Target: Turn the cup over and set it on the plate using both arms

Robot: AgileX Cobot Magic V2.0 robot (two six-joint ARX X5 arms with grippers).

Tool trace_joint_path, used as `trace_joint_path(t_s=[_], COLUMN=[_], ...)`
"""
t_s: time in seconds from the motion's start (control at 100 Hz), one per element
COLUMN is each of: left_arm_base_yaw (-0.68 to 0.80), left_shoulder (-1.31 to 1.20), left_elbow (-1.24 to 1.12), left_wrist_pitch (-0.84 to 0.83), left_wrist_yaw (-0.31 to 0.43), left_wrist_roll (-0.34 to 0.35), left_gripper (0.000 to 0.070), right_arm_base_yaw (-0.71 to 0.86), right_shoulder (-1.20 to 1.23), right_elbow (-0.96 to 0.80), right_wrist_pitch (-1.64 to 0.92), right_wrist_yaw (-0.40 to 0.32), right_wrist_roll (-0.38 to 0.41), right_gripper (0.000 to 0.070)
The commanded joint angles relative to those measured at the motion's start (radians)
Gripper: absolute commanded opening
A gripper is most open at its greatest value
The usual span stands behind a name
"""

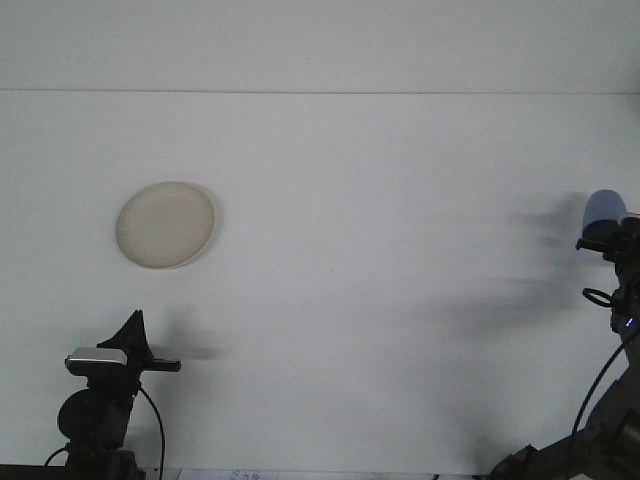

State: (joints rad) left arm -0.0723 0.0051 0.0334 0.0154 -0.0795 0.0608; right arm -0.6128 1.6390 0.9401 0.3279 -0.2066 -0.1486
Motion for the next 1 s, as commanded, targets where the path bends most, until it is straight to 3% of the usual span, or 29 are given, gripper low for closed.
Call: trace_joint_path(t_s=[0.0, 0.23, 0.49, 0.72, 0.86, 0.99], left_arm_base_yaw=[0.001, 0.001, 0.001, 0.001, 0.001, 0.001], left_shoulder=[-0.002, -0.002, -0.002, -0.002, -0.002, -0.002], left_elbow=[-0.019, -0.019, -0.019, -0.019, -0.019, -0.019], left_wrist_pitch=[0.013, 0.013, 0.013, 0.014, 0.013, 0.013], left_wrist_yaw=[-0.003, -0.003, -0.003, -0.003, -0.003, -0.003], left_wrist_roll=[-0.001, -0.001, -0.001, -0.001, -0.001, -0.001], left_gripper=[0.0016, 0.0016, 0.0016, 0.0016, 0.0016, 0.0016], right_arm_base_yaw=[0.017, 0.175, 0.542, 0.922, 1.136, 1.283], right_shoulder=[-0.074, -0.389, -0.626, -0.503, -0.402, -0.306], right_elbow=[0.018, 0.018, 0.087, 0.27, 0.322, 0.363], right_wrist_pitch=[-0.055, -0.444, -0.963, -1.424, -1.519, -1.564], right_wrist_yaw=[-0.001, -0.006, -0.001, 0.015, 0.084, 0.103], right_wrist_roll=[0.146, 0.319, 0.269, 0.216, 0.222, 0.227], right_gripper=[0.0003, 0.0003, 0.0003, 0.0003, 0.0003, 0.0003])
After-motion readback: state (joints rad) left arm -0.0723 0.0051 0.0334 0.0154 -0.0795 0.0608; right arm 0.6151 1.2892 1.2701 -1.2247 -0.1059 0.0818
